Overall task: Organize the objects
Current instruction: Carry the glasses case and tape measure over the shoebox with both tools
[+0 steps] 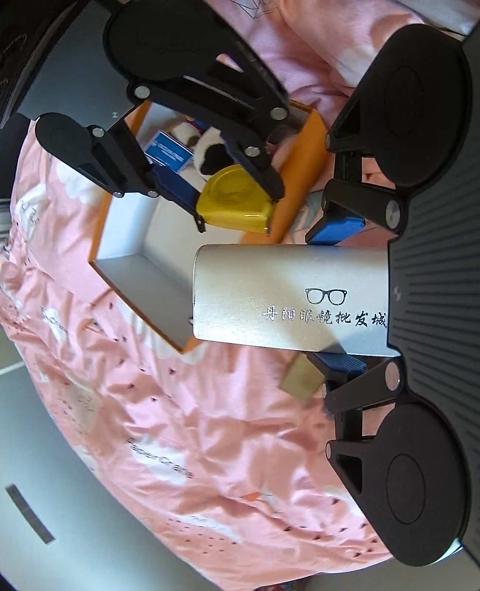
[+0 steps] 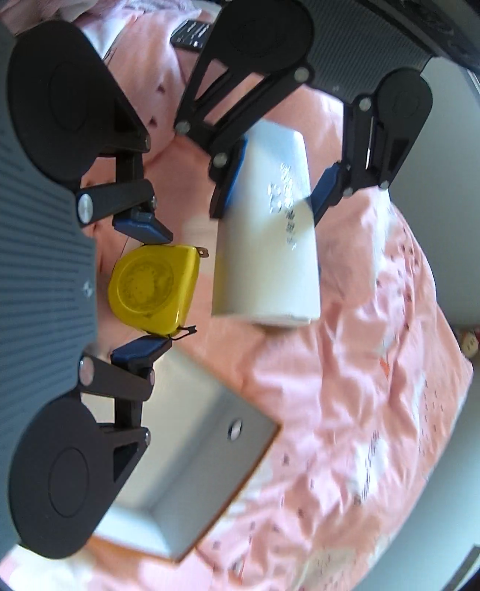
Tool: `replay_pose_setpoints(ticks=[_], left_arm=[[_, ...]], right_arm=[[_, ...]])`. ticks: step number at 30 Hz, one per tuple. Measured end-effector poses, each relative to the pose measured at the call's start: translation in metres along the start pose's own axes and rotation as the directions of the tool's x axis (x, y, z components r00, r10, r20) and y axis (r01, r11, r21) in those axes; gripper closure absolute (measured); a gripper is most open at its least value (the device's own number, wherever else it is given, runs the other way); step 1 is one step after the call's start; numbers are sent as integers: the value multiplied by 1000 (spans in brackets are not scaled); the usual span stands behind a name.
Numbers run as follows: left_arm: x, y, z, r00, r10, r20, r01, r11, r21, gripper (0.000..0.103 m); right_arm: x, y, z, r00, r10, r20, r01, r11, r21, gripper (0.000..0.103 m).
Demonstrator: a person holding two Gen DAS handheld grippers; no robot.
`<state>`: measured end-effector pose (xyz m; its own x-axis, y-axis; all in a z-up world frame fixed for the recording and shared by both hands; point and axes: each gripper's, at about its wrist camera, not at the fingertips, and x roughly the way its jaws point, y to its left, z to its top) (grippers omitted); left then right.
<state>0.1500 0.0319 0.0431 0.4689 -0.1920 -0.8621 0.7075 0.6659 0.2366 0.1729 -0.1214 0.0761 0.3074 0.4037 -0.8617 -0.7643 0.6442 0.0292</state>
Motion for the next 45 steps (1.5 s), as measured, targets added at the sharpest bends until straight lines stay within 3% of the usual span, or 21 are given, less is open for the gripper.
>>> replay_pose_setpoints(ticks=[10,18,32,40,45], left_arm=[[25,-46,68,997,-14,80,-4,976,219,34],[89,-81,105,997,-61,48,38,924,381,34],[171,-85,106,995,-75,-70,98,893,438,34],[173,-85,93,976,-169,-141,211,899,385,34],[173,-86,88,973,-179,-146,222,898,381,34]], right_arm=[[-14,-76,-37,983,-182,-15,183,980,84,47],[-26,-104,-66,973,-225,-45,229,967,111,47],[-3,-127,-60,978,-206,-41,209,973,94,47],[11,-135,-60,980,-188,-65,194,976,101,47],[17,-134,-57,983,-166,-73,172,982,79,47]])
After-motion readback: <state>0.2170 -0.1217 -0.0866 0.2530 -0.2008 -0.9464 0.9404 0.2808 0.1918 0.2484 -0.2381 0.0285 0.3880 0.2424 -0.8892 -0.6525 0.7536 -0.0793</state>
